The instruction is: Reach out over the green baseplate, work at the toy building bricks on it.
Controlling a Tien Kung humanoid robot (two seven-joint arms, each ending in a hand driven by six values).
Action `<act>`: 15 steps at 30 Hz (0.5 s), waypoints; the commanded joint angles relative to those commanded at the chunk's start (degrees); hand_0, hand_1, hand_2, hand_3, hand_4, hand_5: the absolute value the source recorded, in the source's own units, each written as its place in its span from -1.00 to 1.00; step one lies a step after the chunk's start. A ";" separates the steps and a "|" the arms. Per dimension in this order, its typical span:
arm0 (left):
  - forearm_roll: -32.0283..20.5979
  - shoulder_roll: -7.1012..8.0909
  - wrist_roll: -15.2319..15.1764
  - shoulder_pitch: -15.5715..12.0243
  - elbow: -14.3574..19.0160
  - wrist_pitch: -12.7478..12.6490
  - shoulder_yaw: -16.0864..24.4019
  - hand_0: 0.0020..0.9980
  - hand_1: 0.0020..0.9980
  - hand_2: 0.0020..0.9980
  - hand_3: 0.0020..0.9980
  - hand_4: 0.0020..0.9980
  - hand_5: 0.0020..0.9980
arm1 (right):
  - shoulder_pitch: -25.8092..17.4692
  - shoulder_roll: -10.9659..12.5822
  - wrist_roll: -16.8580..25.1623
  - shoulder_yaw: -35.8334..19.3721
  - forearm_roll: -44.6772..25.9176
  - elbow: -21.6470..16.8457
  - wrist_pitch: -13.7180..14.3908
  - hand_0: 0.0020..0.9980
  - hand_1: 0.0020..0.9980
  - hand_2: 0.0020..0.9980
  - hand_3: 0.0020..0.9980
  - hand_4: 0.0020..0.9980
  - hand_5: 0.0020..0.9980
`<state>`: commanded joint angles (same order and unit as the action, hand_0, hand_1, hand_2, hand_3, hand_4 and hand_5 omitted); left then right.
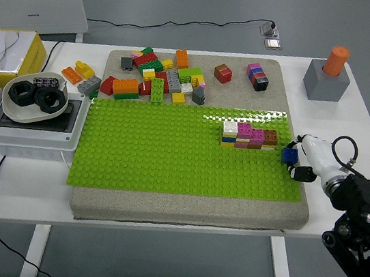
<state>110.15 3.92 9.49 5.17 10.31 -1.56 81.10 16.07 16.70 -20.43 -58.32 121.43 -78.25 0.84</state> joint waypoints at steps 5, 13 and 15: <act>0.19 0.08 -0.02 0.06 0.00 0.00 0.20 0.40 -0.30 -0.40 -0.03 -0.61 -1.00 | 1.77 0.57 0.08 1.19 -1.32 -2.30 -0.01 0.57 0.55 0.64 -0.11 0.29 -0.83; 0.64 0.28 -0.09 0.37 0.00 -0.01 0.35 0.40 -0.30 -0.39 -0.03 -0.61 -1.00 | 8.81 -2.65 0.86 3.97 -3.53 3.24 0.31 0.57 0.55 0.65 -0.10 0.30 -0.83; 0.58 0.35 -0.14 0.45 0.00 -0.05 0.29 0.40 -0.30 -0.39 -0.03 -0.61 -1.00 | 10.25 -3.22 1.06 4.61 -4.22 5.22 0.29 0.57 0.55 0.65 -0.10 0.30 -0.83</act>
<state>110.72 4.27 9.35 5.62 10.31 -1.61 81.39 26.32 13.48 -19.36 -53.71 117.21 -73.03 1.13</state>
